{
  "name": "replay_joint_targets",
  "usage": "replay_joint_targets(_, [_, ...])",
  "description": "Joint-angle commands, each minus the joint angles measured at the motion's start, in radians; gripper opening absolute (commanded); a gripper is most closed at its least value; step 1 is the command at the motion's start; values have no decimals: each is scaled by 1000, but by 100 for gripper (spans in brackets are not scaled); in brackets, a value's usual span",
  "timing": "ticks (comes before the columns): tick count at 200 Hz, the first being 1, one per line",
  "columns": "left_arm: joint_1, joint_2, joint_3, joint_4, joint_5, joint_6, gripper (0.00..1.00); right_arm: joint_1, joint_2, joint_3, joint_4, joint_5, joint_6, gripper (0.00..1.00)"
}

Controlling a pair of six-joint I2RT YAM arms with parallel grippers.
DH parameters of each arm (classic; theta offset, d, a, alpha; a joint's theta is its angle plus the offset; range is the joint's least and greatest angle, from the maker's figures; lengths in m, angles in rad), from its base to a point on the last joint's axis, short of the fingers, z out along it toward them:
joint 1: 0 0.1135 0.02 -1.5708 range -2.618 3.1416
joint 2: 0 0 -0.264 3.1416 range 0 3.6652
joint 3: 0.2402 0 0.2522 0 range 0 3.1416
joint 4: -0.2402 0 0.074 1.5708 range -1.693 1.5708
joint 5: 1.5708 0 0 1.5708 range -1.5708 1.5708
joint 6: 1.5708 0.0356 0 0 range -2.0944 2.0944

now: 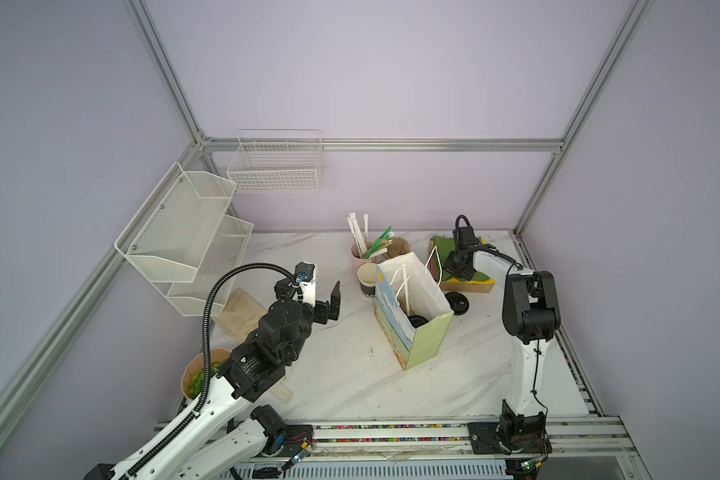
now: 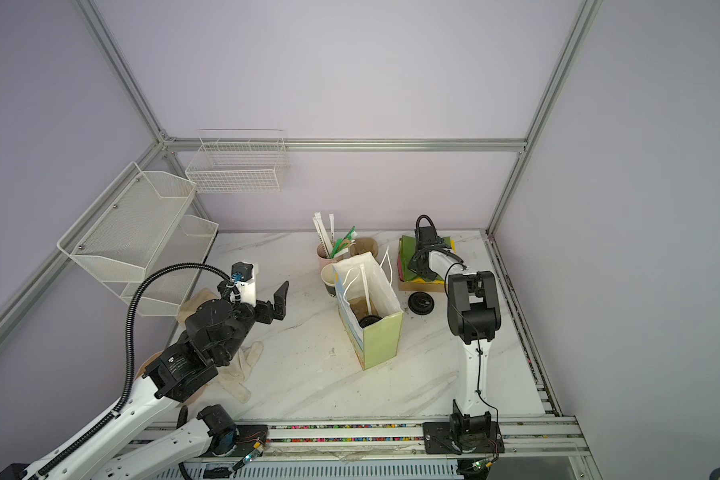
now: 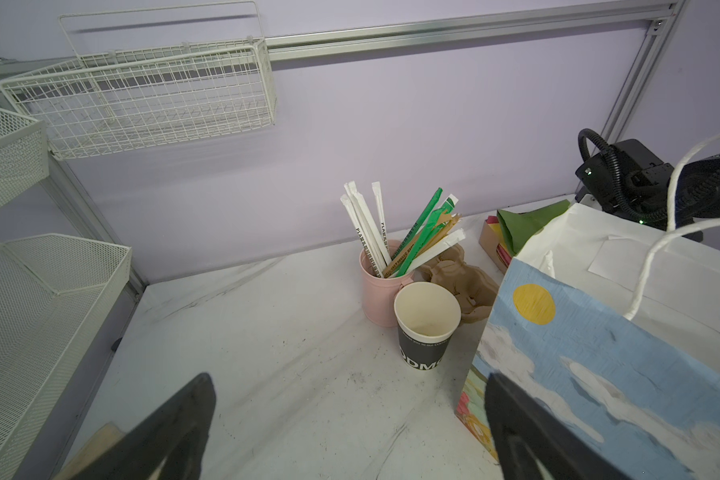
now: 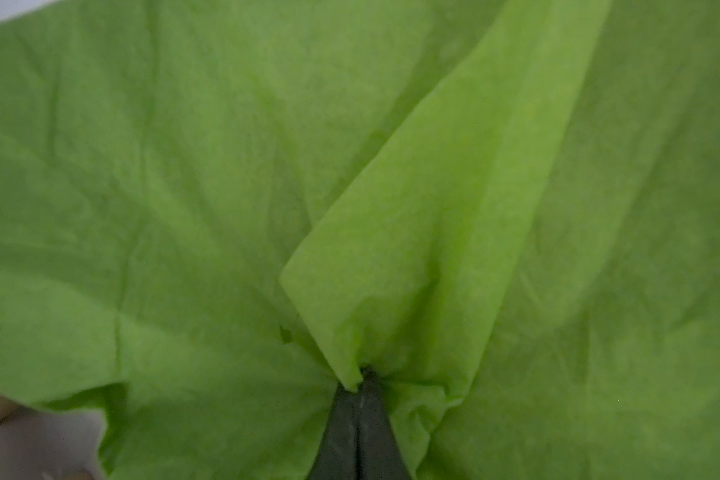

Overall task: Pack the takeout coffee
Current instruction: 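Lower the right gripper onto the green tissue sheet and pinch its center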

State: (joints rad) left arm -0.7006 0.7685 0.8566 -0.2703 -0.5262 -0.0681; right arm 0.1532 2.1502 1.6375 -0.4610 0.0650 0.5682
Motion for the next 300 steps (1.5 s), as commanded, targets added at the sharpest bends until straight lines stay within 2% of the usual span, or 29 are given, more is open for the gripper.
replay_joint_targets(1, [7,-3,-33,38,11,-7,100,-1,-46,-12,-31,2,13,0])
replay_joint_targets(47, [7,-2,-32,36,12,-6,100,0,-107,-14,-44,52,31,0])
replay_joint_targets(126, [7,1,-32,34,18,-5,100,-3,-187,-29,-38,68,35,0])
replay_joint_targets(220, [7,-3,-33,33,23,-4,100,-15,-332,-102,48,6,47,0])
replay_joint_targets(255, [7,-6,-32,33,25,-5,100,-16,-309,-135,60,-11,48,0])
replay_joint_targets(281, [7,-5,-33,32,26,-4,100,-16,-261,-137,68,-96,41,0])
replay_joint_targets(300, [7,-3,-32,32,27,-3,100,-15,-214,-111,44,-128,13,30])
